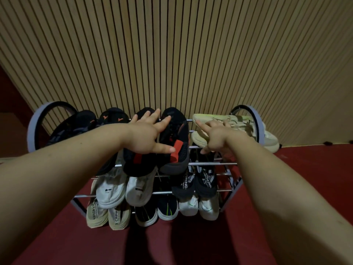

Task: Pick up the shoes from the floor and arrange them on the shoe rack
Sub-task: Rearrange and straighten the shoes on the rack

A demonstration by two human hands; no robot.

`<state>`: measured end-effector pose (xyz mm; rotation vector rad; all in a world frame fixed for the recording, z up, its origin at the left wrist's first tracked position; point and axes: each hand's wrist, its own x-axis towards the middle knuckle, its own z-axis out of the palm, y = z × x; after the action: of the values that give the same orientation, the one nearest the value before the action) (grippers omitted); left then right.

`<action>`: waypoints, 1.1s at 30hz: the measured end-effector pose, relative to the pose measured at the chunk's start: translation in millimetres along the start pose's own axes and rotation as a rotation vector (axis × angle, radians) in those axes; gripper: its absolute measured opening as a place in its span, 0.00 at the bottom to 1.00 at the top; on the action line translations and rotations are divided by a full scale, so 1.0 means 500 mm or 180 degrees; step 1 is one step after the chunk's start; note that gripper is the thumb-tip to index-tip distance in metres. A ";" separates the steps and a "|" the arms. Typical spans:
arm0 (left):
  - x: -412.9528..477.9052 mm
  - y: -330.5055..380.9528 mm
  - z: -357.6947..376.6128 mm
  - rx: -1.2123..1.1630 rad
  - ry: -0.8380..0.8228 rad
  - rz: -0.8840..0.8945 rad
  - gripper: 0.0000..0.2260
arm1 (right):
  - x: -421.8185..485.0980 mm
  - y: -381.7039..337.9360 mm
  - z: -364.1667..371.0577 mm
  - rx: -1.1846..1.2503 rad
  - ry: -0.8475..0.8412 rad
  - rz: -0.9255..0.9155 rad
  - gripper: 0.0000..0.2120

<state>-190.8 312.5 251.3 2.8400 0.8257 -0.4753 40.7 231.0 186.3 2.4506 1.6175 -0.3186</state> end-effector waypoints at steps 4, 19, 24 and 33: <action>0.035 0.038 -0.005 -0.0104 0.0068 0.0056 0.44 | -0.045 0.041 -0.015 0.0270 0.1164 -0.0251 0.42; 0.138 0.219 0.020 -0.0577 0.0208 0.0393 0.45 | -0.140 0.235 0.121 0.5848 0.1168 0.2018 0.21; 0.152 0.213 0.018 -0.0648 0.0232 0.0310 0.45 | -0.141 0.257 0.122 0.5629 0.0808 0.1938 0.20; 0.189 0.186 0.038 -0.0145 0.0120 0.0129 0.50 | -0.137 0.258 0.113 0.4697 0.1347 0.2382 0.30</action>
<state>-69.7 277.5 206.1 2.8261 0.7738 -0.3936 129.3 105.2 155.9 4.1059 0.1681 -1.2277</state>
